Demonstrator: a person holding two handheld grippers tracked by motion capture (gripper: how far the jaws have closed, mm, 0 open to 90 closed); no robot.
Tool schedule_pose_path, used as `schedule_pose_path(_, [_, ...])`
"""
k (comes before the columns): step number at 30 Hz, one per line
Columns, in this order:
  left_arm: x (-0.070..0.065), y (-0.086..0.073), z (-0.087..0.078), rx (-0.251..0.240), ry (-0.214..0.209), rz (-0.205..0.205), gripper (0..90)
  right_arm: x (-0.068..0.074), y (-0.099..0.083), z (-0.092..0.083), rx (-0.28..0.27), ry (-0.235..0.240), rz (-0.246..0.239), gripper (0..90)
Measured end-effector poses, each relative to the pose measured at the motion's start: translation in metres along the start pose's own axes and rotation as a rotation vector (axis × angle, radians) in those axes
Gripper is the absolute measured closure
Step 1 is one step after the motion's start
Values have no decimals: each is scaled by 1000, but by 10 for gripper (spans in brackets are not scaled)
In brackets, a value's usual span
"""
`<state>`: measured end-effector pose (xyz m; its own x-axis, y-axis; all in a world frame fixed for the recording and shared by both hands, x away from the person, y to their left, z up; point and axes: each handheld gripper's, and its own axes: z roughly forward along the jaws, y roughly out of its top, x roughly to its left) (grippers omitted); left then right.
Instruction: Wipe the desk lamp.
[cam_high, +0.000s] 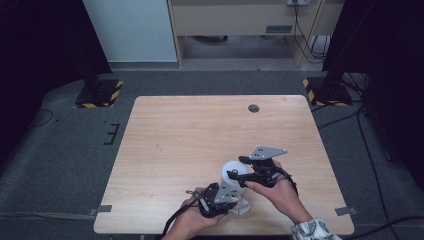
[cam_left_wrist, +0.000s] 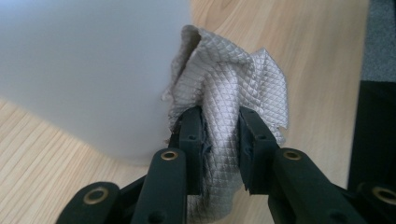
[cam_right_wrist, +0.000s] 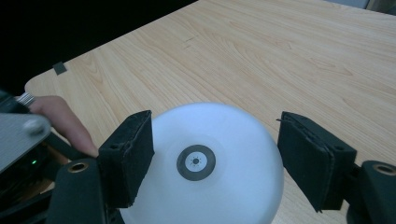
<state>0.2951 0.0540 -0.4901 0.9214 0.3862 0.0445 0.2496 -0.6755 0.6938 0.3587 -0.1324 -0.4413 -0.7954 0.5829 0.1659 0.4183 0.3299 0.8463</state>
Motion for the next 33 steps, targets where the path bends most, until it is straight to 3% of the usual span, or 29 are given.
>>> schedule_pose_path(8, [-3,1,5,14,0,15,732,2,1,3,-4,5,-4,278])
schedule_pose_path(12, [-6,0,7,1,-6,-1,732,2,3,6,-1,9,-4,279])
schedule_pose_path(17, [-11,0,13,25,-9,26,730,1,3,5,1,4,-5,277])
schedule_pose_path(33, [-10,0,25,15,20,9,728,-5,2,-22,-43,-37,-11,252])
